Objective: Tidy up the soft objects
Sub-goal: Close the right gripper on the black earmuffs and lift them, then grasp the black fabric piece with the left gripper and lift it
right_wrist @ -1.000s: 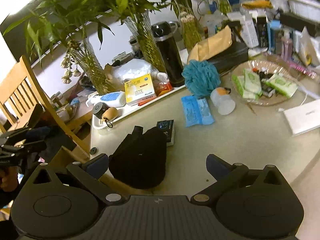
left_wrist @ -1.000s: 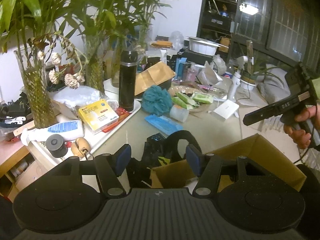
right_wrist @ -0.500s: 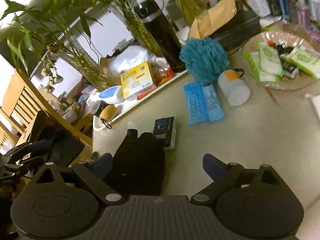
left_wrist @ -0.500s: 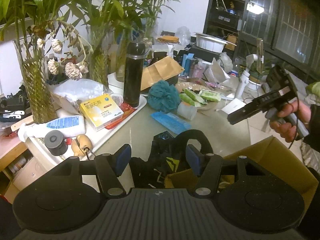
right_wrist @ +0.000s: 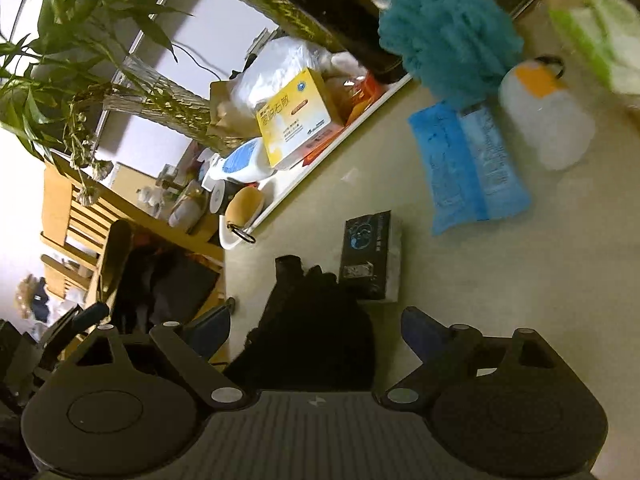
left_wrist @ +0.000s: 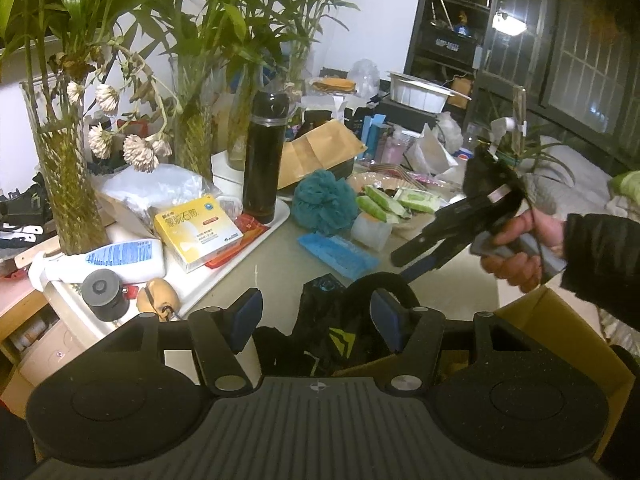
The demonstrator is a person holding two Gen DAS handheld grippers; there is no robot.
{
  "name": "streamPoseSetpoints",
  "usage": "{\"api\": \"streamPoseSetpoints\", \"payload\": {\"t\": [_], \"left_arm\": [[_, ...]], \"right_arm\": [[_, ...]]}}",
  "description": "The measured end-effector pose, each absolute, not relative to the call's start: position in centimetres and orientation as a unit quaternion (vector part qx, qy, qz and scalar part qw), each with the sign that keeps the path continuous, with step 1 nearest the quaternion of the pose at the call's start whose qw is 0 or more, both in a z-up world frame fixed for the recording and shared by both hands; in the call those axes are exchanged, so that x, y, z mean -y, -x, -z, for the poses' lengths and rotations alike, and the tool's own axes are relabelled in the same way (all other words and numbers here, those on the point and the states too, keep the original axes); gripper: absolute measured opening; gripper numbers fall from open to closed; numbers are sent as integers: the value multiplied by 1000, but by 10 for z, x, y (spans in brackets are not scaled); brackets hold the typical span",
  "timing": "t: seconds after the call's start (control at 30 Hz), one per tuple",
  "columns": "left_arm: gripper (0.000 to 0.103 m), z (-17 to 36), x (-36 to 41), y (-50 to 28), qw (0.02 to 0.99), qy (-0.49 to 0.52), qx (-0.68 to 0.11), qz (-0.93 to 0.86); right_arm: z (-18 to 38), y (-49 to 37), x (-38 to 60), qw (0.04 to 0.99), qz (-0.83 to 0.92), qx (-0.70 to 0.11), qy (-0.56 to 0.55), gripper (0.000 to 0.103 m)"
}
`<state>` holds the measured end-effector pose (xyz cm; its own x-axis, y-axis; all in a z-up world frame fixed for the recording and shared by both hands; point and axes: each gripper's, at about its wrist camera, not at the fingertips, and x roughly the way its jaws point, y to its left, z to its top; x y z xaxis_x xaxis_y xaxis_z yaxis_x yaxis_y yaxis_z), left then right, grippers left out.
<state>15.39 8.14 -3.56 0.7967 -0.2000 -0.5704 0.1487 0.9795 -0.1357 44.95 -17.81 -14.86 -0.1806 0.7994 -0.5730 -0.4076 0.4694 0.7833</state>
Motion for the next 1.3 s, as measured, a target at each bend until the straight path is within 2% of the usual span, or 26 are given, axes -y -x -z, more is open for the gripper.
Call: {"api": "streamPoseSetpoints", "payload": {"t": [0.1, 0.2, 0.23, 0.3, 0.33, 0.4, 0.57, 0.67, 1.03, 1.3], "left_arm": [[59, 36, -82, -156, 947, 43, -306, 90], [59, 36, -82, -158, 947, 43, -306, 86], [59, 36, -83, -158, 948, 43, -305, 85], [59, 35, -84, -159, 948, 44, -304, 84], [59, 35, -84, -158, 948, 44, -304, 84], [59, 34, -85, -158, 948, 42, -304, 82], [59, 29, -87, -155, 950, 43, -302, 66], [59, 24, -86, -152, 952, 38, -297, 64], [59, 12, -77, -147, 955, 33, -287, 71], [59, 5, -65, -153, 951, 16, -295, 89]], "right_arm": [[158, -451, 164, 603, -497, -603, -160, 90], [164, -448, 155, 588, -501, -617, -149, 82], [166, -447, 153, 583, -503, -621, -144, 78], [166, -443, 151, 578, -505, -626, -140, 62], [165, -441, 152, 579, -504, -625, -142, 47], [161, -440, 155, 590, -497, -620, -144, 45], [142, -437, 171, 630, -479, -596, -140, 29], [122, -434, 182, 656, -474, -572, -137, 24], [39, -396, 205, 776, -448, -442, -42, 22], [-2, -375, 205, 801, -454, -388, -31, 22]]}}
